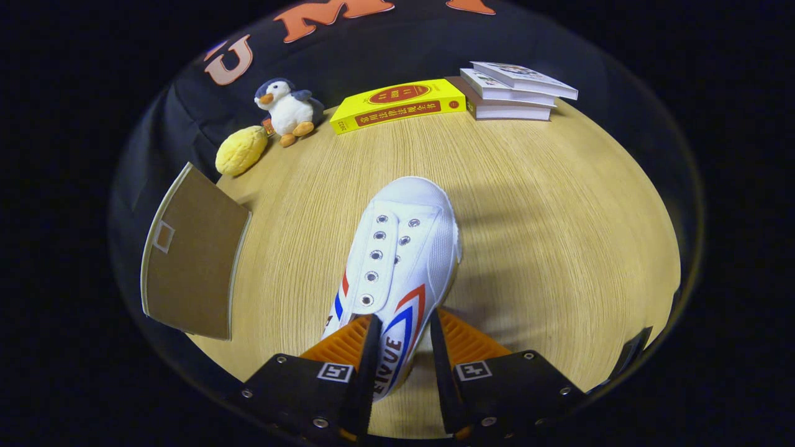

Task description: Open the storage box then place both shoes into the box .Put the left shoe in first, then the right shoe, with the right side of both shoes facing outward in a uniform manner.

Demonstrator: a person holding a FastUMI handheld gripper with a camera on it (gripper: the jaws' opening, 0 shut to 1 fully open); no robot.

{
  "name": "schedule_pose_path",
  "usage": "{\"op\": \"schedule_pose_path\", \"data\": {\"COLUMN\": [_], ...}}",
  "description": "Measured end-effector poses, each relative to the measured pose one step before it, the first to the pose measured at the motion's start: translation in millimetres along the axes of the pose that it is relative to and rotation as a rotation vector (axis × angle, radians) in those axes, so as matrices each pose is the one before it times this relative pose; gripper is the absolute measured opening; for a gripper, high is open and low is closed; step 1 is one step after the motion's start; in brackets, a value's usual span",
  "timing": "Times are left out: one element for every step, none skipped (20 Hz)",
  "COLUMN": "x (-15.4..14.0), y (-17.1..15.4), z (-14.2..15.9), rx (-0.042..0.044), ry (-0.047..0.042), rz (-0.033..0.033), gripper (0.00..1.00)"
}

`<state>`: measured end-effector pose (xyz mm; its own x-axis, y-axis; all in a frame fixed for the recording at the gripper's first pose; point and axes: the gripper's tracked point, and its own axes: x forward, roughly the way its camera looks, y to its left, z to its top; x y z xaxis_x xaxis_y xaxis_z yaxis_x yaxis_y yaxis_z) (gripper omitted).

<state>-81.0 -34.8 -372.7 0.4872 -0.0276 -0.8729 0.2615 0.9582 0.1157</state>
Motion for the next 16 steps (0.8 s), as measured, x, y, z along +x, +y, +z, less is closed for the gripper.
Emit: {"op": "schedule_pose_path", "data": {"x": [-1.12,0.15,-0.19,-0.16,-1.64,-2.36,-4.02,-4.29,-3.54,-4.59,-3.18,-3.87,-3.80,-5.22,-5.13,-4.80], "y": [-2.41,-3.75,-1.32,0.60,-0.33,0.66,5.28,10.38,9.49,8.73,7.90,7.12,7.45,6.74,7.63,7.45], "z": [0.48,1.31,-0.09,-0.18,-0.12,1.54,3.02,4.04,6.35,6.47,9.21,8.38,8.45,7.94,7.07,5.88], "rx": [0.01543,0.04235,0.06109,0.03169,0.00750,0.00611,0.00485,0.01205,0.02109,0.01110,0.00528,-0.00251,-0.00473,-0.01003,-0.00928,-0.01133], "ry": [-0.00091,-0.00776,-0.00551,-0.00104,0.00293,-0.00556,-0.00419,-0.01043,-0.01154,-0.01350,-0.01660,-0.01369,-0.01461,-0.01166,-0.00813,-0.00819], "rz": [-0.00194,-0.00295,-0.00186,0.00341,-0.00306,-0.00042,0.01888,0.02871,0.02328,0.01787,0.00679,0.00555,0.00326,0.00469,0.00315,0.00365], "gripper": [0.40,0.37,0.22,0.14,0.06,0.05,0.03,0.03,0.02,0.02,0.02,0.02,0.02,0.02,0.02,0.02]}}
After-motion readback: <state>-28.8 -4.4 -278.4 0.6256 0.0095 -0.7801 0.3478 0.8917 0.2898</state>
